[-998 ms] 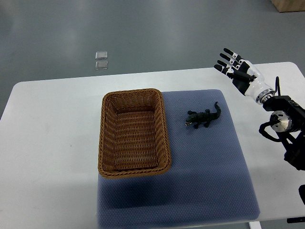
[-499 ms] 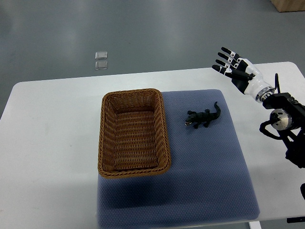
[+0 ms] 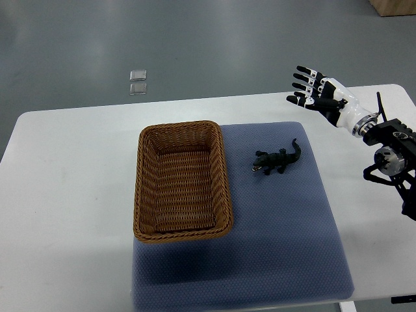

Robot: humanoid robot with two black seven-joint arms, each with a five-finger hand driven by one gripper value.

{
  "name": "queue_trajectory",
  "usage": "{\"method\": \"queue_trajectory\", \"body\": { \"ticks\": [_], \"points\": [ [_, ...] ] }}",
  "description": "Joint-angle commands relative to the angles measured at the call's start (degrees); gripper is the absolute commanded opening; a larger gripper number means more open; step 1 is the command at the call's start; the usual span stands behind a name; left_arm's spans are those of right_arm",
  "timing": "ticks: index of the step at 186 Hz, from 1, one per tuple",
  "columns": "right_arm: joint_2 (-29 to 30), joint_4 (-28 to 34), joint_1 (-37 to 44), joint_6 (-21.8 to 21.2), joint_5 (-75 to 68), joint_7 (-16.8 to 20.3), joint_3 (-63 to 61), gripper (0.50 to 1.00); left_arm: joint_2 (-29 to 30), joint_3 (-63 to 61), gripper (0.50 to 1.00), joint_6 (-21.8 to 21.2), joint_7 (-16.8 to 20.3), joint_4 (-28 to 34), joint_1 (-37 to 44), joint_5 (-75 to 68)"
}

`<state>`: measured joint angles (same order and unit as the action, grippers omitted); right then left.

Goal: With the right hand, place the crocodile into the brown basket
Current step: 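Swing the right hand over the toy crocodile, palm down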

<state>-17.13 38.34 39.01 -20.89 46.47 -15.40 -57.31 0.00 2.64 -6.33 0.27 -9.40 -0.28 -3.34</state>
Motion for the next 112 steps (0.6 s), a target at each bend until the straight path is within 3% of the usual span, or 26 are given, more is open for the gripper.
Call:
{"method": "queue_trajectory", "body": {
  "ticks": [1,40,81,112],
  "points": [
    [-3.79,0.33,2.13,-0.02,3.10,-3.23,7.03,0.926,0.00,0.00,1.000,0.00,0.00,0.00,0.01,0.00],
    [-10.37,3.67,9.77,0.06,11.45,-11.31,23.46,0.926,0.00,0.00,1.000,0.00,0.00,0.00,0.01,0.00],
    [-13.01,6.57,18.74,1.12,22.35,-16.41,39.11,0.926,0.00,0.00,1.000,0.00,0.00,0.00,0.01,0.00],
    [-13.19,7.01,22.43,6.22,30.52,-19.40,47.46,0.926,0.00,0.00,1.000,0.00,0.00,0.00,0.01,0.00]
  ]
}}
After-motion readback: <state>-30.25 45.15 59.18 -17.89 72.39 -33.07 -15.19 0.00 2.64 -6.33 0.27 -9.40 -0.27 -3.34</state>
